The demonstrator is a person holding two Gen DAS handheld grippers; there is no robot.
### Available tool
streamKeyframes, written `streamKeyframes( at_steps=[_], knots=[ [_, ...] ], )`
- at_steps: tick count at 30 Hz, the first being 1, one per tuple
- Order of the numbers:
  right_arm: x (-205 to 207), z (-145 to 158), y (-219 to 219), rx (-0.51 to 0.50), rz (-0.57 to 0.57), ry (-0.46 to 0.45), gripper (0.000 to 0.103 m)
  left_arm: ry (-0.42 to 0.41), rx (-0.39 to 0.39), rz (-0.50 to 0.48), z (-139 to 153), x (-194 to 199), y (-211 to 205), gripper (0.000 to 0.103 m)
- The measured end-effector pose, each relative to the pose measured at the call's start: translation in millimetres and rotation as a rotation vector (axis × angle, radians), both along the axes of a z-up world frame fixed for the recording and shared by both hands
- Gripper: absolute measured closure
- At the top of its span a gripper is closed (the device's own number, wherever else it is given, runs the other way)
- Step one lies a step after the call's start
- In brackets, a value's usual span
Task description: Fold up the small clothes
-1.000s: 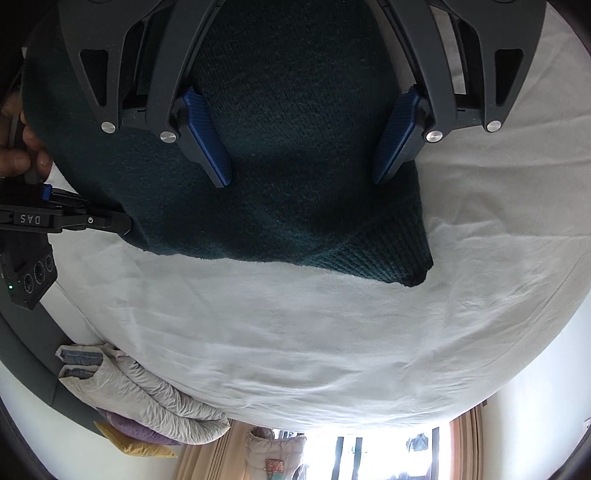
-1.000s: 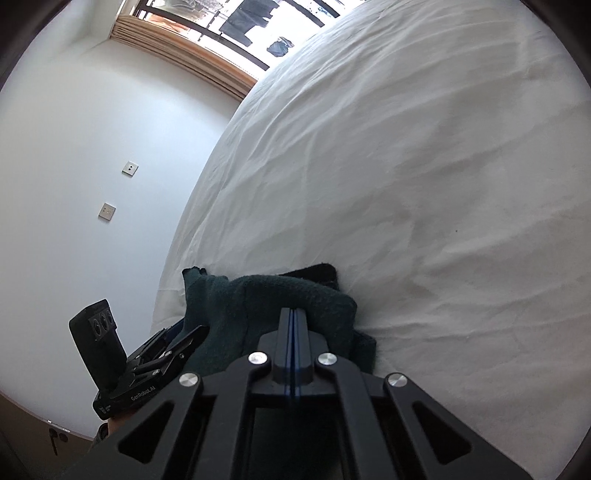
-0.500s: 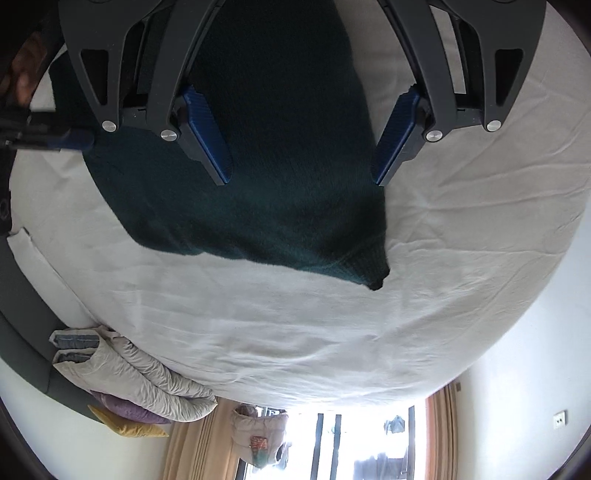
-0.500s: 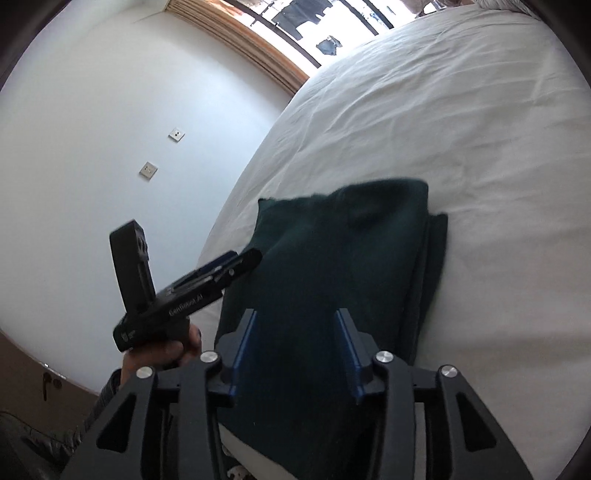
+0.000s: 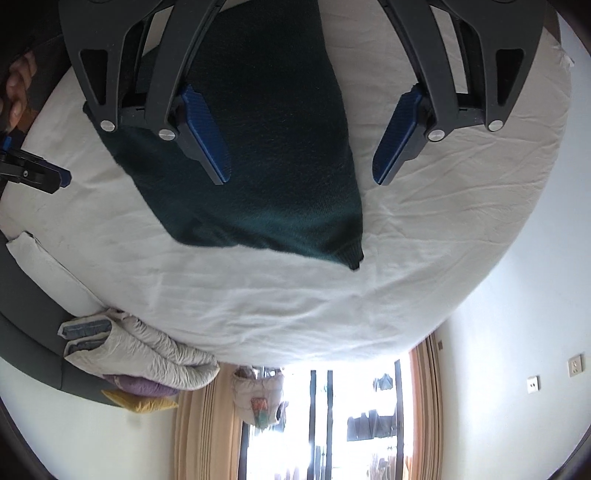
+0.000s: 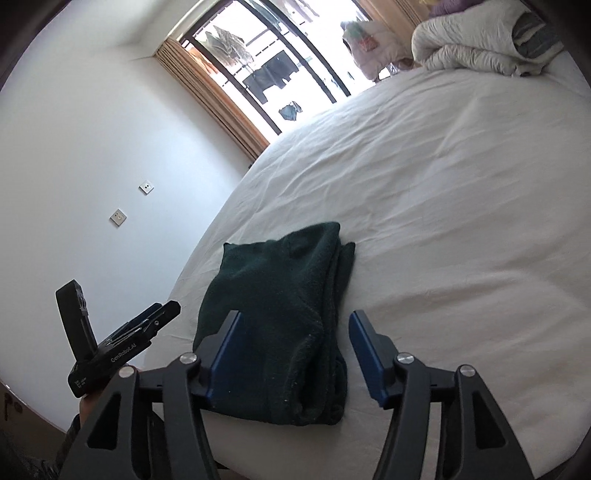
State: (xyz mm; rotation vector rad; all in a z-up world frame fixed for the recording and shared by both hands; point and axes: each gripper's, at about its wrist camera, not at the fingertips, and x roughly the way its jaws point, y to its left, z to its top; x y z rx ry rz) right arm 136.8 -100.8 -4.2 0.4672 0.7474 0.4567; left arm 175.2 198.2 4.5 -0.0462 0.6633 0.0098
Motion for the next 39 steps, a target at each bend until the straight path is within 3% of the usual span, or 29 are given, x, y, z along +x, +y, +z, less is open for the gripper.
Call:
streamKeyframes(
  at_steps=[4,6,9,13,15,16,19,24,27,33,39],
  knots=[
    [-24,31,13,-0.083,-0.019,-0.115,0.030,-0.103,0.038,0.025,26,-29,-4,0.009],
    [-36,47,15,-0.130,-0.040,-0.185,0.016,-0.177,0.052,0.063,41,-46,-4,0.001],
    [-59,76,26,-0.192,-0.090,-0.330,0.000,-0.307,0.082,0.141,66,-75,-4,0.000],
    [-90,113,39,-0.248,-0.158,-0.548,0.000,-0.378,0.224,0.201,90,-110,-17,0.000],
    [-96,125,49,-0.304,-0.171,-0.597,0.000,-0.384,0.238,0.193,97,-120,-19,0.000],
    [-97,130,52,-0.323,-0.174,-0.607,0.000,-0.348,0.212,0.195,100,-120,-17,0.000],
    [-94,135,60,-0.335,-0.140,-0.550,0.000,-0.235,0.089,0.181,99,-117,-6,0.000],
    [-80,116,66,-0.301,-0.075,-0.339,0.000,-0.093,0.005,0.200,73,-112,1,0.000],
    [-73,95,73,-0.401,-0.120,-0.259,0.000,-0.033,-0.009,0.208,54,-107,3,0.000],
    [-71,75,94,-0.528,-0.115,-0.237,0.000,0.049,-0.032,0.194,25,-92,5,0.000],
    [-63,64,110,-0.556,-0.091,-0.203,0.000,0.071,-0.018,0.196,11,-65,13,0.000]
  ],
)
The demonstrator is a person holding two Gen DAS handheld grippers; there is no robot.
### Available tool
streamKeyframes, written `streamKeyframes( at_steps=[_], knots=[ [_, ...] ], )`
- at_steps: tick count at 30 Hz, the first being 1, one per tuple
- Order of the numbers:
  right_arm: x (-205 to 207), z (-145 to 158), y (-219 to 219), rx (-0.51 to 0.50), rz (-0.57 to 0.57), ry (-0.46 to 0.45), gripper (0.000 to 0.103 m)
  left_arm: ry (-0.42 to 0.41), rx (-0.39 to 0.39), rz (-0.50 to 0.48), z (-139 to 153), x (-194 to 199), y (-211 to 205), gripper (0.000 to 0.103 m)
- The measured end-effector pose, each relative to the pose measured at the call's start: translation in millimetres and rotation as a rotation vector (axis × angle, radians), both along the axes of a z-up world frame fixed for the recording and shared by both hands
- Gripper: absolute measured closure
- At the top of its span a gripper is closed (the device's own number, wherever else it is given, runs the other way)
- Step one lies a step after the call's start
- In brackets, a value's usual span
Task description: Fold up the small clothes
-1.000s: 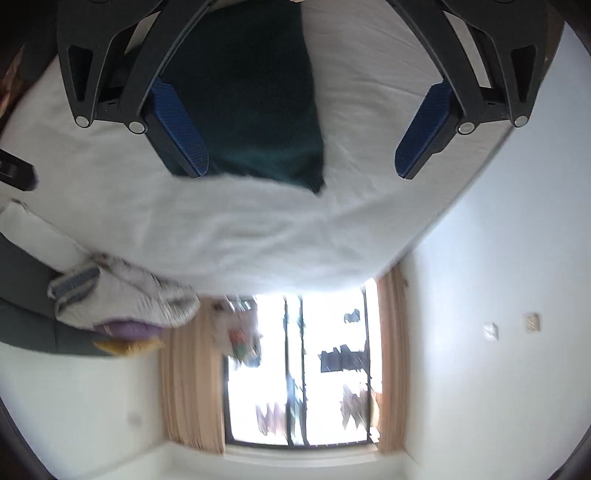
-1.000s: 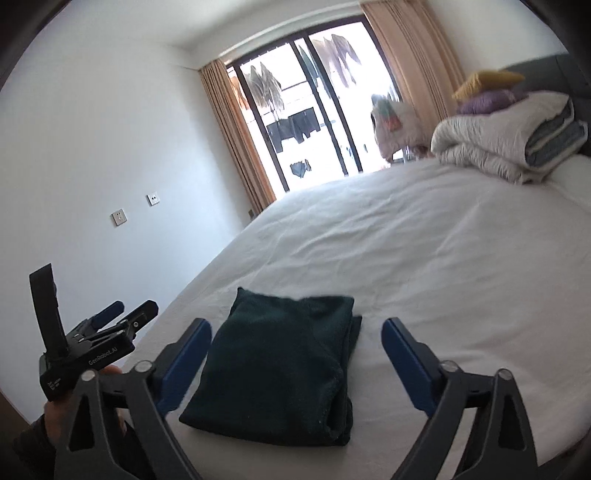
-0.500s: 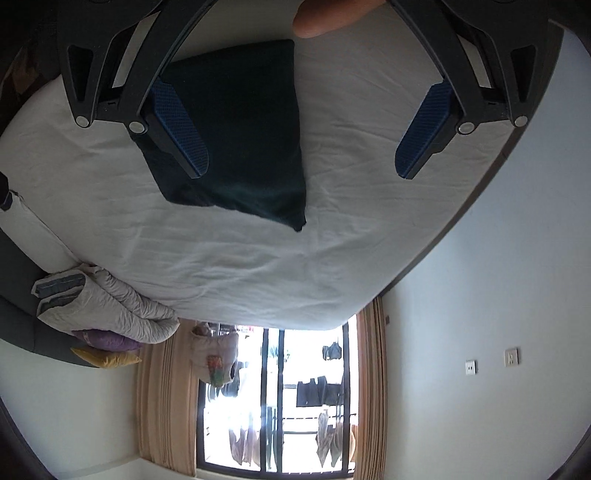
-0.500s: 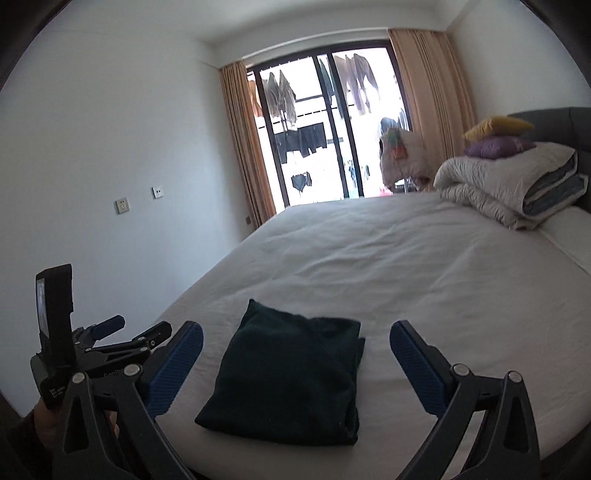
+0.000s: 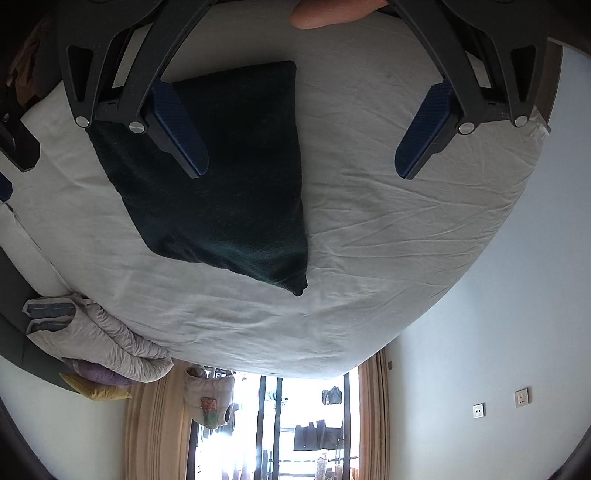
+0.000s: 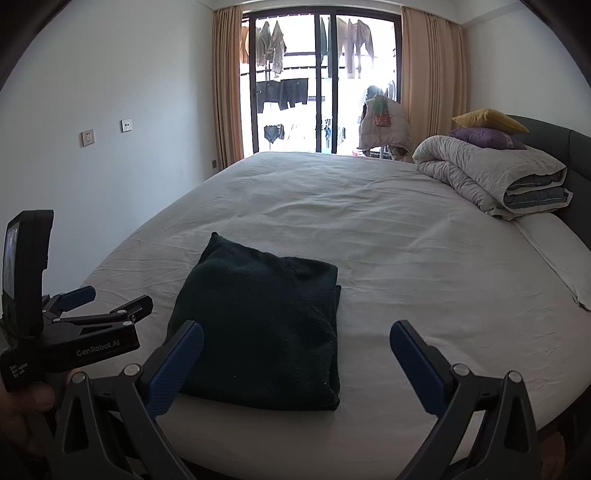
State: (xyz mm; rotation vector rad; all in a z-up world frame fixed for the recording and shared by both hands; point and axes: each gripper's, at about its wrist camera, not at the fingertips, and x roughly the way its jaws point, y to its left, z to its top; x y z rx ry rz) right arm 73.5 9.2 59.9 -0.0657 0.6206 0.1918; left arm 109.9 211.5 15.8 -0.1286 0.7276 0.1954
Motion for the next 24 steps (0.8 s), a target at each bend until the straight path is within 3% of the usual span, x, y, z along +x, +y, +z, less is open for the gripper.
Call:
streamKeyframes(
  at_steps=[24],
  knots=[
    [11,-24,-3,-0.009,-0.036,0.083,0.000,0.065,0.010,0.012,-28,24,2,0.000]
  ],
)
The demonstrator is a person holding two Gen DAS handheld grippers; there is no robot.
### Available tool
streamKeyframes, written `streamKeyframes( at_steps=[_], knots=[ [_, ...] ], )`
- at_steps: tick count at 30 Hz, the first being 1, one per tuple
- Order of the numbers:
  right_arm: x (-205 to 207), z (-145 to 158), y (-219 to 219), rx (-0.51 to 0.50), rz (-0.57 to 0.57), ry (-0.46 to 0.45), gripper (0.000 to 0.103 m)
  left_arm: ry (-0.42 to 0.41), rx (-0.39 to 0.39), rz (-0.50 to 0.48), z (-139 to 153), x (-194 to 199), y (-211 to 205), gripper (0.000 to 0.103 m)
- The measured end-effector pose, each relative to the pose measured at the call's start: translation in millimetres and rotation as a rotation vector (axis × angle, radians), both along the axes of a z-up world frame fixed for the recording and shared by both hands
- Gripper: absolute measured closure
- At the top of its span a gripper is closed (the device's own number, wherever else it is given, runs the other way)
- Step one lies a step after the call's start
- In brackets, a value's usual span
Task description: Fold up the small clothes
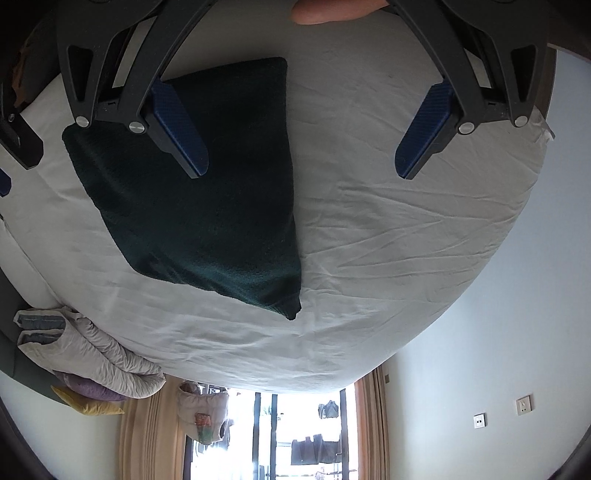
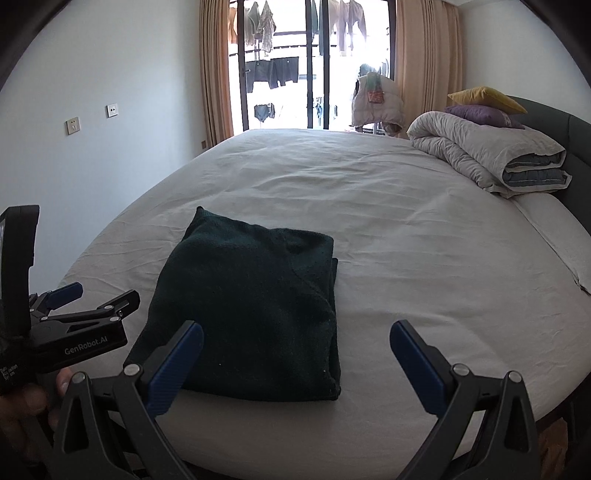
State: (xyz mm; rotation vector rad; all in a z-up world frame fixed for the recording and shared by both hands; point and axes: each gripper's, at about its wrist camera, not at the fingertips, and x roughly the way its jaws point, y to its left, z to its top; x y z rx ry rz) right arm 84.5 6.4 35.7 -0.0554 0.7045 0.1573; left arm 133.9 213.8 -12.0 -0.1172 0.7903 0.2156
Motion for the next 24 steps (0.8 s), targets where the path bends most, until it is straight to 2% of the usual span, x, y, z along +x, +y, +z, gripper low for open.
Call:
streamKeyframes(
  at_steps=[24],
  knots=[
    [0.2,-4.1,-1.1,0.006,-0.007,0.015,0.000,0.008,0.007,-0.009,-7.5,2.5,-1.5,0.000]
  ],
)
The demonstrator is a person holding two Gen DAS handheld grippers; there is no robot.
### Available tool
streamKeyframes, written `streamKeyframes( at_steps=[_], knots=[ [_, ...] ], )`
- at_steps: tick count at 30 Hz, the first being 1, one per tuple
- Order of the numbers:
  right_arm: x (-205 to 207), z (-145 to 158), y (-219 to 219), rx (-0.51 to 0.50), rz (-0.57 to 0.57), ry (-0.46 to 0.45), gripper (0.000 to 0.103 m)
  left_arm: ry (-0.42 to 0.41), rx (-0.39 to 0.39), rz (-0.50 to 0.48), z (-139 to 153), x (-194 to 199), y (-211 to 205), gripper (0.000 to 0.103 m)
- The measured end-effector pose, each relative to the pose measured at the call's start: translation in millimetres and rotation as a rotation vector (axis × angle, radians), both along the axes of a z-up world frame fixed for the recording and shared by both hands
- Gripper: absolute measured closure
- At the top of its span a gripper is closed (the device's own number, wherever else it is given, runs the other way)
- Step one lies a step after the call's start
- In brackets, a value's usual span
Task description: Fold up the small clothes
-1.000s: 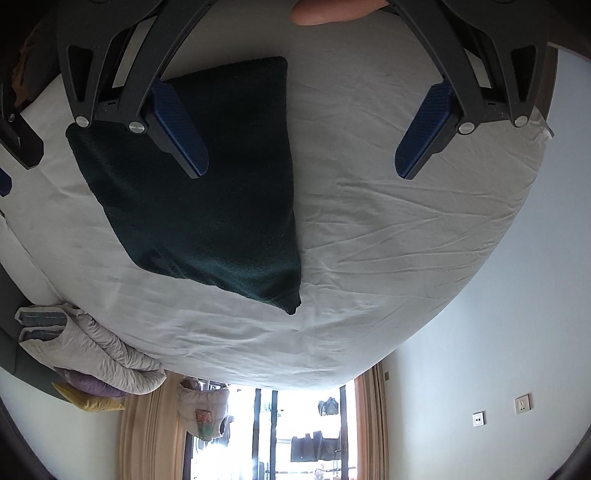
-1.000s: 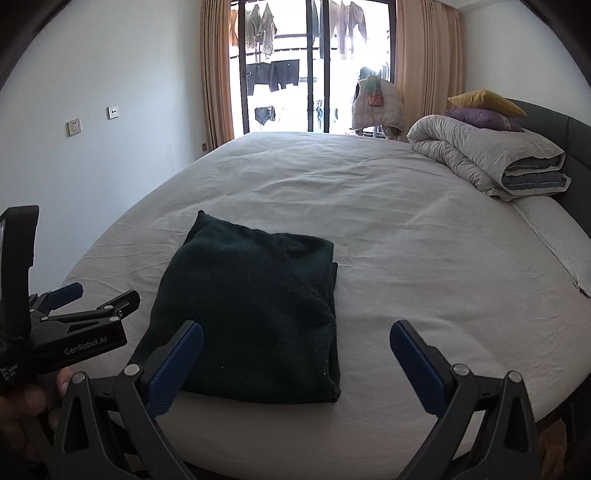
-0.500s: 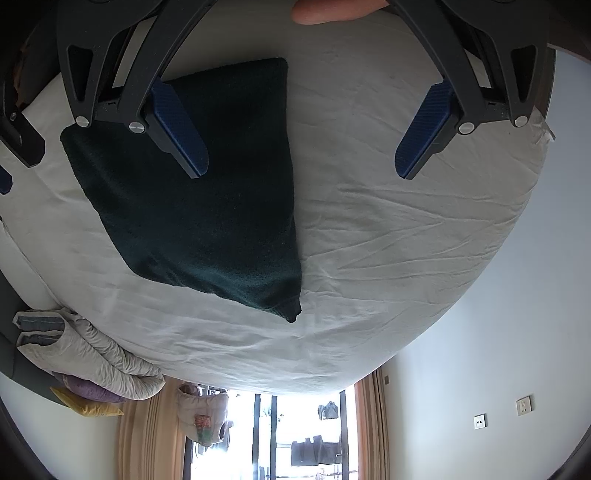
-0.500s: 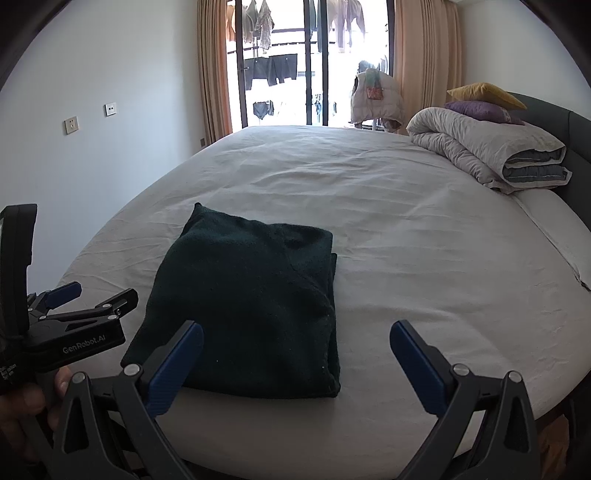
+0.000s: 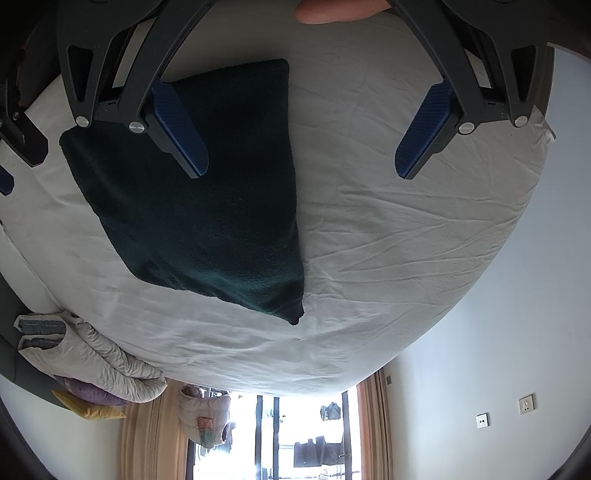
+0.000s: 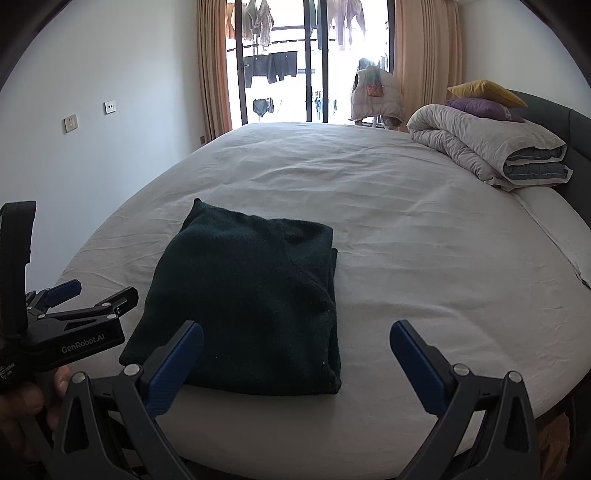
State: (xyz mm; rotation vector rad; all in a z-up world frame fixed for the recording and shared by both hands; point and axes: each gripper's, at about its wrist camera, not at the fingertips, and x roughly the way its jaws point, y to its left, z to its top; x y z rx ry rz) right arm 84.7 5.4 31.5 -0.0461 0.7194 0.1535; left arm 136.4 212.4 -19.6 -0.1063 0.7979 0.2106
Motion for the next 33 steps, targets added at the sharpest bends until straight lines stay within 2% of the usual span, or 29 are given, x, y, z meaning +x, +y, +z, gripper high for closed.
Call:
streamKeyframes(
  at_steps=[33],
  knots=[
    [-8,-12,-7,0.002,-0.008,0.019,0.000,0.013,0.009,0.002,-7,1,-1,0.000]
  ],
)
